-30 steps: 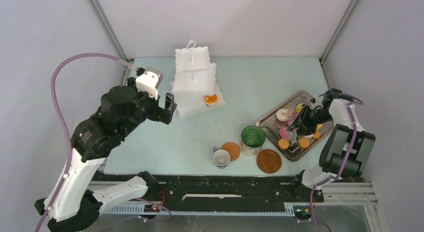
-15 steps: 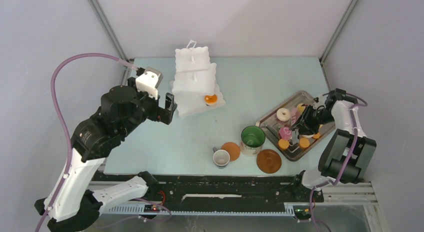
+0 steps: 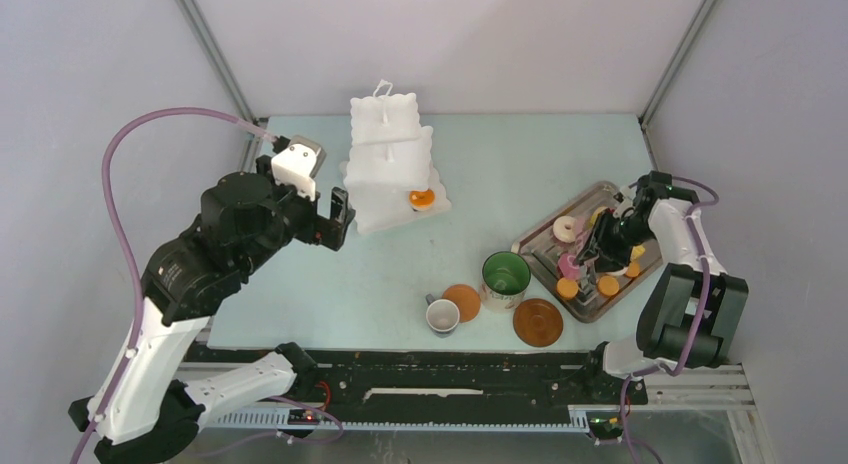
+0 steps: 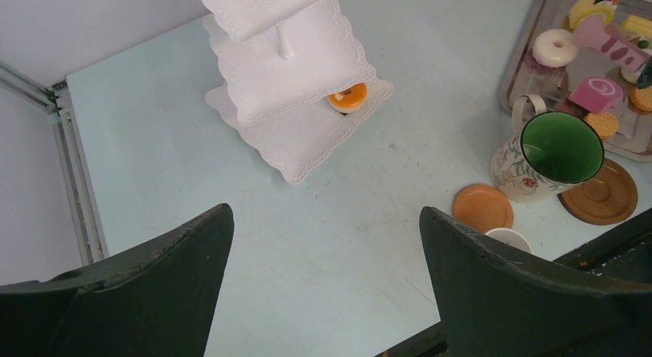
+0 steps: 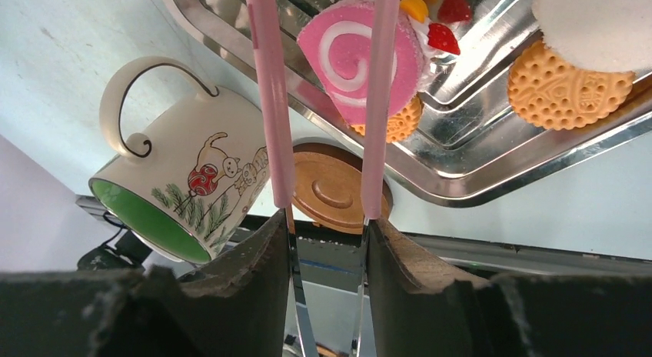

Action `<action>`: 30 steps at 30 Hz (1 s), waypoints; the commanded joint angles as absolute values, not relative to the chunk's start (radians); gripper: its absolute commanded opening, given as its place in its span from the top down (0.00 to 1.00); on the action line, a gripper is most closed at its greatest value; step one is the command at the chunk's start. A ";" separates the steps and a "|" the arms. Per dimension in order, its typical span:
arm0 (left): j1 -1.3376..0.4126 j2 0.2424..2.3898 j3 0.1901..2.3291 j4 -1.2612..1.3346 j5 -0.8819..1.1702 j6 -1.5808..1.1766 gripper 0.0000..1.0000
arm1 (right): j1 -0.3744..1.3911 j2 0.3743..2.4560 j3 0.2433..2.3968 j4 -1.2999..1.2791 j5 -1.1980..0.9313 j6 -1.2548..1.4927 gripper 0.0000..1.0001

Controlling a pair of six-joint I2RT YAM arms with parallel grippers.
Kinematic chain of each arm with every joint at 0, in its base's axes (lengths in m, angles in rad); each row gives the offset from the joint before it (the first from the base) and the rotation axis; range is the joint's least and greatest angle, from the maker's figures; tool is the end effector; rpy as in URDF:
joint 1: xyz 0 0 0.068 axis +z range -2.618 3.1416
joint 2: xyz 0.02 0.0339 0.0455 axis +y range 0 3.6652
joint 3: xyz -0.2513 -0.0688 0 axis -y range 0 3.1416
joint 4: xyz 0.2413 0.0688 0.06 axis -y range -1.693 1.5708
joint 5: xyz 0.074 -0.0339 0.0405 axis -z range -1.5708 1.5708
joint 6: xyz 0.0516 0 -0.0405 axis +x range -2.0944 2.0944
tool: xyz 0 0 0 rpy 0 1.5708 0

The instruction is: Serve the afternoon tea

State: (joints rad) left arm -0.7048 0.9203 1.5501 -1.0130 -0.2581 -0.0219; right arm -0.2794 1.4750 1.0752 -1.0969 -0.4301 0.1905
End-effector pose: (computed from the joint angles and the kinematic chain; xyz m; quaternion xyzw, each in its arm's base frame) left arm 0.1170 -0.0822 0.4578 0.2074 0.7986 -0.0975 0.5565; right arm 0.2468 -0.0484 0.2044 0.2196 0.9513 0.2114 0.0456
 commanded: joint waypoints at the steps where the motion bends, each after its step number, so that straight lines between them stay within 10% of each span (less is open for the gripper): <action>1: -0.712 0.905 1.539 -0.996 -0.247 -0.025 0.02 | -0.237 1.445 1.078 -1.057 -0.383 0.180 0.60; 30: -0.713 0.898 1.522 -0.996 -0.250 -0.023 0.02 | -0.153 1.548 1.116 -1.039 -0.285 0.099 0.47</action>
